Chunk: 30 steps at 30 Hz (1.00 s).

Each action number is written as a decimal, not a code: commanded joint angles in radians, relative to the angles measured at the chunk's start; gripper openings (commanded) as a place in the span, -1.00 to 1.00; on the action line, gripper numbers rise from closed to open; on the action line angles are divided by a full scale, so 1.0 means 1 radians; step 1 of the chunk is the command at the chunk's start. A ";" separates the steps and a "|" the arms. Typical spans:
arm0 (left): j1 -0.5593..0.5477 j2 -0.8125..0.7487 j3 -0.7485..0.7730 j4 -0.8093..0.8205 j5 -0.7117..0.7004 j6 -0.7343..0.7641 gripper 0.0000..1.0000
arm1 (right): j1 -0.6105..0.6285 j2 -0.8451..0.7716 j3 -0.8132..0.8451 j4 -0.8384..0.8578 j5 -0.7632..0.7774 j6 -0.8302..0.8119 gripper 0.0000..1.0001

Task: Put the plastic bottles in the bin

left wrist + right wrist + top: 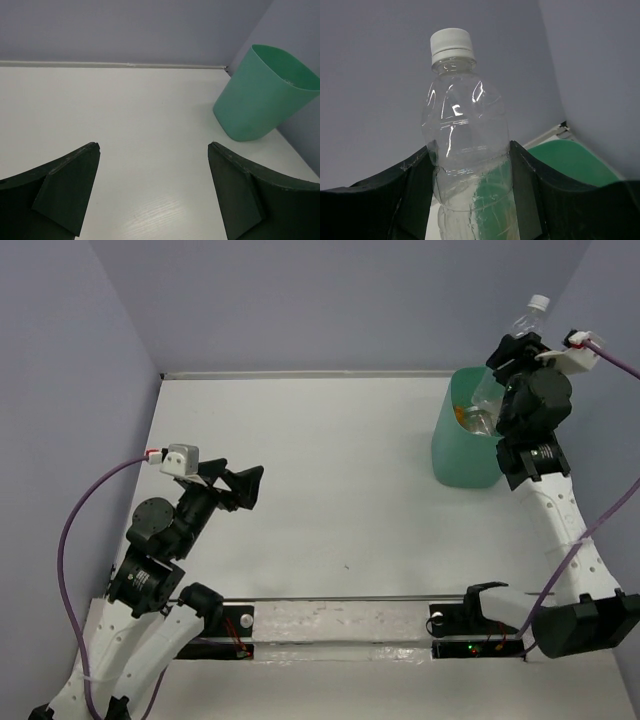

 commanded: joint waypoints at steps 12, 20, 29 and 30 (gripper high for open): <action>-0.025 -0.027 -0.002 0.049 0.013 0.021 0.98 | -0.151 0.159 -0.218 0.488 0.057 -0.115 -0.23; -0.035 -0.027 -0.002 0.045 0.002 0.026 0.98 | -0.151 0.042 -0.265 0.369 0.008 -0.022 0.99; -0.026 0.004 0.000 0.039 -0.049 0.026 0.98 | -0.151 -0.188 -0.194 0.059 -0.070 0.067 0.99; -0.023 0.010 -0.003 0.045 -0.049 0.026 0.98 | -0.151 -0.215 -0.195 0.001 -0.121 0.096 0.99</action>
